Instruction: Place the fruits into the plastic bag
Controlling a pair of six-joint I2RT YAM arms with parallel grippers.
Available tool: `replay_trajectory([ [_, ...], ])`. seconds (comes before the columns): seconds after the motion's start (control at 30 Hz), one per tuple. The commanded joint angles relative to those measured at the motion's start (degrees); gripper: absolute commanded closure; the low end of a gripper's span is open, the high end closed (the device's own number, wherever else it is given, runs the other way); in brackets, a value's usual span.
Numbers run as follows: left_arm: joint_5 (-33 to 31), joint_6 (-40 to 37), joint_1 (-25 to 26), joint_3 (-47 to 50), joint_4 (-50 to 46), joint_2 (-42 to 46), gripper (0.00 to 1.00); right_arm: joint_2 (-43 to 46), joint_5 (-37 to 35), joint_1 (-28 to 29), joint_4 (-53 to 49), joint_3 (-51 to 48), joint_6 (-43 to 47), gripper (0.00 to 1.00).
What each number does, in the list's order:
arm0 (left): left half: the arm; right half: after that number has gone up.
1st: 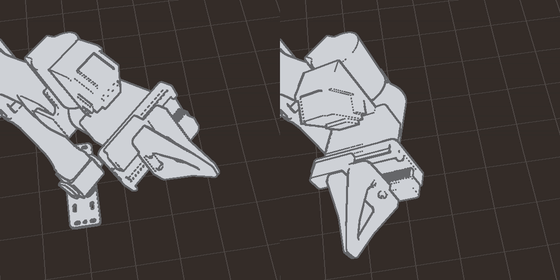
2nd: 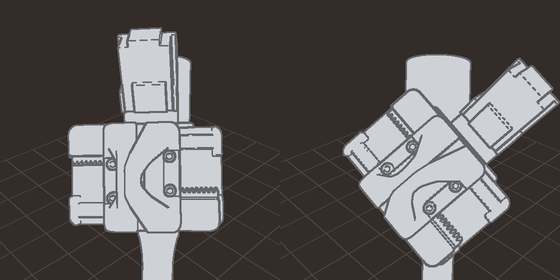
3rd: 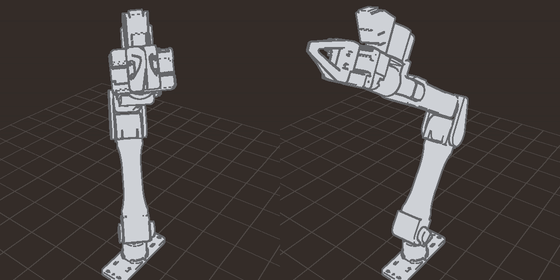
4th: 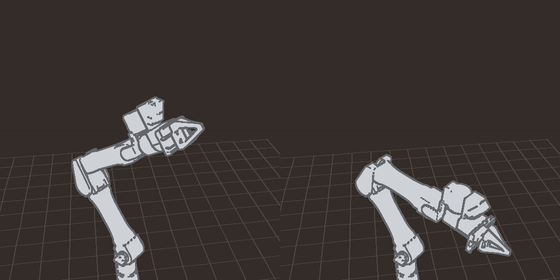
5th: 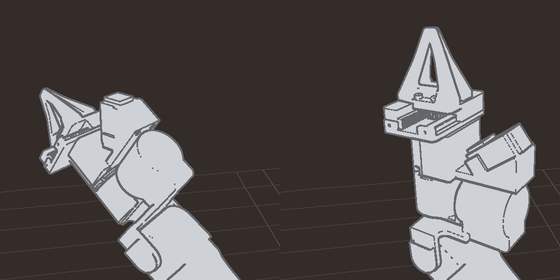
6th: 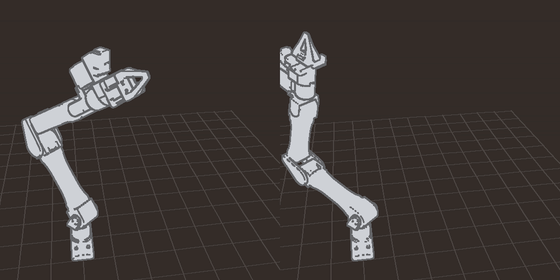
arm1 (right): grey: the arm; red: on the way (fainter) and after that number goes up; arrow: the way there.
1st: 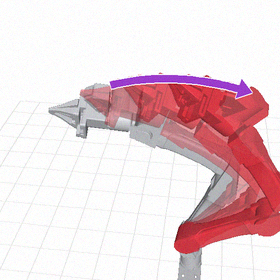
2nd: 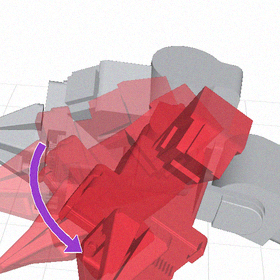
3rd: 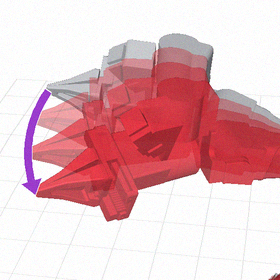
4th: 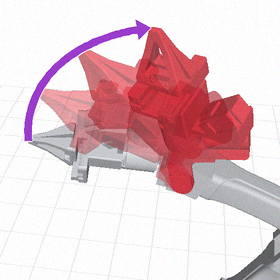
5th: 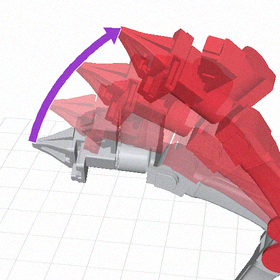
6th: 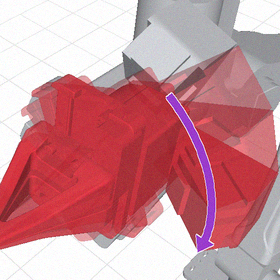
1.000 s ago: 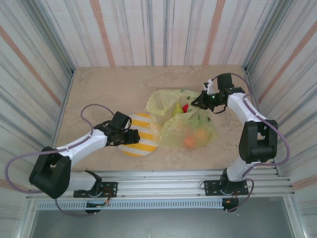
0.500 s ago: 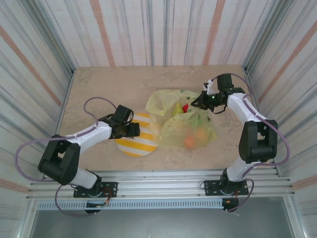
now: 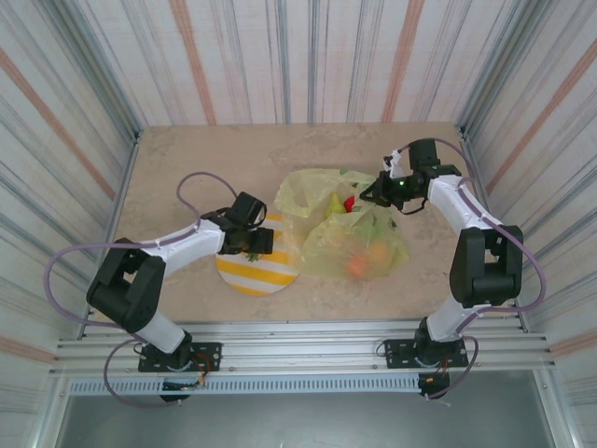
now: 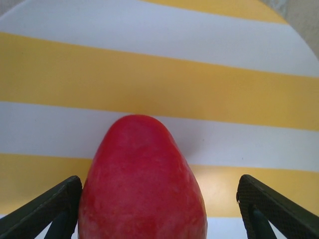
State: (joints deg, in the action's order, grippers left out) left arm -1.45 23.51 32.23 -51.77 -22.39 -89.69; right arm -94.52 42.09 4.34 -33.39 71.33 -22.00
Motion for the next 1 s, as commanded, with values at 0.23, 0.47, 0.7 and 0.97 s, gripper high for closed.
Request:
replay_trajectory([
  [0.23, -3.89, -3.69, 0.32, -0.66, -3.55, -2.03, 0.20, -0.21, 1.16, -0.69, -0.10, -0.89, 1.26, 1.00],
  [0.47, -3.81, -3.64, 0.61, -1.19, -3.17, -2.79, 0.30, 0.05, 1.26, -0.78, -0.19, -1.02, 1.26, 1.00],
  [0.7, -4.86, -2.78, 1.20, 0.18, -3.03, 2.92, 0.40, -0.23, 1.24, -0.74, -0.10, -1.01, 1.17, 1.00],
  [0.97, -3.32, -0.75, 3.27, 1.37, -0.22, 13.32, 0.41, -0.14, 1.29, -0.73, 0.08, -1.11, 1.08, 1.00],
])
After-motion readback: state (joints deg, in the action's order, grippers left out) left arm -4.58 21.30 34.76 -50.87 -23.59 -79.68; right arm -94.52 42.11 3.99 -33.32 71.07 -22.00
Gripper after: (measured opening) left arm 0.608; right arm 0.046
